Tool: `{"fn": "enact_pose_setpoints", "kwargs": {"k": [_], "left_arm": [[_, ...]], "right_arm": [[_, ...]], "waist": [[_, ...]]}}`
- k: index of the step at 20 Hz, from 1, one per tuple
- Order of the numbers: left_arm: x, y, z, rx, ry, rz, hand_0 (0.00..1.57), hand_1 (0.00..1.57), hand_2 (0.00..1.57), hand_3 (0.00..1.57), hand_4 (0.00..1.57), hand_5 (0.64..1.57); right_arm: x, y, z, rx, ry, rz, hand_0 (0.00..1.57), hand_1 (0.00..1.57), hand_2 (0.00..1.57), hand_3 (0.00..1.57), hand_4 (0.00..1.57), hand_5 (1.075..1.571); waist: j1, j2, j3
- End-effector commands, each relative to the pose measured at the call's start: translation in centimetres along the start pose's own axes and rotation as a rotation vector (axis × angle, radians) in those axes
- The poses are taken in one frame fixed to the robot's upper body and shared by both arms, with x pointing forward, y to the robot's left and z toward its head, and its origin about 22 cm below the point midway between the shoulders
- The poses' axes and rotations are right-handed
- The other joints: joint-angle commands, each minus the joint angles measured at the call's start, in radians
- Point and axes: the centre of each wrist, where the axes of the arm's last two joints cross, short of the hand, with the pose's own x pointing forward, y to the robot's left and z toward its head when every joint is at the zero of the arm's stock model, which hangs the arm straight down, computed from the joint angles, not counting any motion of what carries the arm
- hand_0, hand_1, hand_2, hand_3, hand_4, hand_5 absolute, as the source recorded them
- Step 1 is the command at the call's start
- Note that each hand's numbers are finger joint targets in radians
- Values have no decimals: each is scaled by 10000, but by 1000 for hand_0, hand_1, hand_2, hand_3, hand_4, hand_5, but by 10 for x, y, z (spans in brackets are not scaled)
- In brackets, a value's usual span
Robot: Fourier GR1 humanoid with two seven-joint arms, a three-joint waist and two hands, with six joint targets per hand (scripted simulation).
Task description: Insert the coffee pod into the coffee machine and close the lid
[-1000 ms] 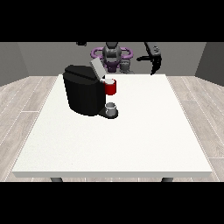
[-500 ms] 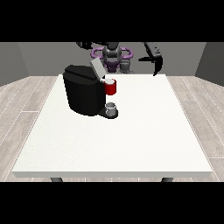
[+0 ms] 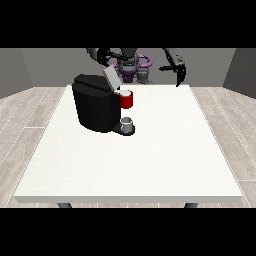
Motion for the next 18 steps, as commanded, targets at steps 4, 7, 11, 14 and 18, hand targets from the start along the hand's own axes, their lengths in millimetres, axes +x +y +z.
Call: {"fn": "enact_pose_setpoints", "kwargs": {"k": [4, 7, 11, 14, 18], "left_arm": [[22, 5, 8, -268, -336, -234, 0, 0, 0, 0, 284, 1571], [9, 1, 14, 118, -568, -205, 0, 0, 0, 0, 357, 1571], [8, 5, 14, 216, -994, -129, 0, 0, 0, 0, 306, 1571], [20, -10, -5, 137, -869, -194, 0, 0, 0, 0, 328, 1571], [20, -3, 7, 216, -624, -254, 0, 0, 0, 0, 371, 1571]], "right_arm": [[-8, -7, -26, -612, 451, 266, 0, 0, 0, 0, 414, 1571], [4, -47, -50, -937, 345, 193, 0, 0, 0, 0, 369, 1571], [-12, -37, -48, -897, -71, 14, 0, 0, 0, 0, 424, 1571], [-8, -17, -62, -896, 243, 11, 0, 0, 0, 0, 443, 1571], [-17, -25, -60, -797, 428, 140, 0, 0, 0, 0, 439, 1571]], "waist": [[349, 236, 2], [228, 664, 0], [184, 1201, 0], [252, 1068, 0], [200, 868, 0]]}}
